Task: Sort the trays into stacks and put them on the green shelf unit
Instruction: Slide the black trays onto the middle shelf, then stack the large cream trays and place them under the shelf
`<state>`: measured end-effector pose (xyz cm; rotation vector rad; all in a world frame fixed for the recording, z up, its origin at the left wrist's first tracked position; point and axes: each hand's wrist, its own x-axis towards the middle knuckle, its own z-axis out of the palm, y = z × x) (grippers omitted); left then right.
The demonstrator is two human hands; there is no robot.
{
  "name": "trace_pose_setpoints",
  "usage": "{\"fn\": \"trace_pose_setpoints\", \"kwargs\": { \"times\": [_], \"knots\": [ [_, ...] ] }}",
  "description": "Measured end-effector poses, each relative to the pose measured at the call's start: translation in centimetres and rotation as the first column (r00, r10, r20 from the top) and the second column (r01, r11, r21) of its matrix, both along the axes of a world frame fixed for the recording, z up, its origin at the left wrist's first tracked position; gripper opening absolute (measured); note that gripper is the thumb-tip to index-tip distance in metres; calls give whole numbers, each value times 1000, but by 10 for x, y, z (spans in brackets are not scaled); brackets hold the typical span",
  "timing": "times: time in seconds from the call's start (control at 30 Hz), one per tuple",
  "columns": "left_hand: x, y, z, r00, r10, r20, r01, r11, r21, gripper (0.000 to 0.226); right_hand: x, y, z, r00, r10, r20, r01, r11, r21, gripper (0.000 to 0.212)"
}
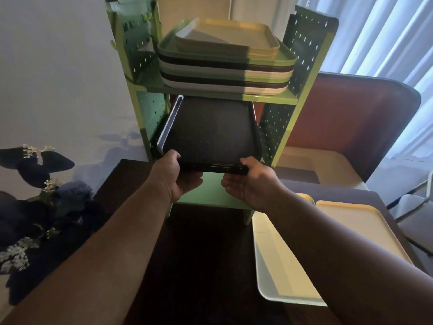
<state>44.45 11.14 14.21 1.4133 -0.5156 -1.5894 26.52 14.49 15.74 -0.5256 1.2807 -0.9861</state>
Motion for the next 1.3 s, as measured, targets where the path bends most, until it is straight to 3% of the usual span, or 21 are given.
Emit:
{"fn": "trace_pose_setpoints", "kwargs": {
  "times": [0.17,0.3,0.43,0.53,0.6,0.7,0.83,0.97,1.03,1.17,1.3],
  "knots": [
    [-5,4,-6,999,16,-31,-16,1000,-21,37,-8,1,-6,999,-10,31,10,1000,-11,40],
    [-13,16,-9,991,98,-95,-106,991,-80,37,-17,7,-16,998,6,60,-4,999,-43,58],
    [-33,44,-29,980,119,-158,-140,982,-129,43,-39,23,-33,992,49,116,-42,997,-60,57],
    [-61,69,-58,990,-46,-132,26,988,-149,37,-65,41,-57,997,18,76,-15,999,-41,55],
    [-82,84,-83,981,-186,-61,179,978,-108,24,-86,53,-75,996,-47,-75,47,999,-3,47],
    [-114,98,-119,911,-400,97,399,917,32,31,-126,68,-110,944,-132,-302,154,987,50,34],
    [-151,99,-155,810,-523,264,482,851,209,47,-178,86,-146,778,-101,-620,181,981,66,37],
    [-179,96,-182,672,-576,465,465,817,341,74,-231,97,-176,631,98,-770,119,968,220,52],
    [-191,101,-193,612,-614,497,447,788,423,74,-258,101,-194,521,253,-815,86,935,345,58],
    [-216,111,-221,574,-607,551,380,792,478,54,-312,123,-226,218,564,-797,-5,817,577,65],
    [-229,110,-254,606,-515,606,231,843,486,68,-343,154,-248,51,663,-747,-194,740,644,79]
  ]
}}
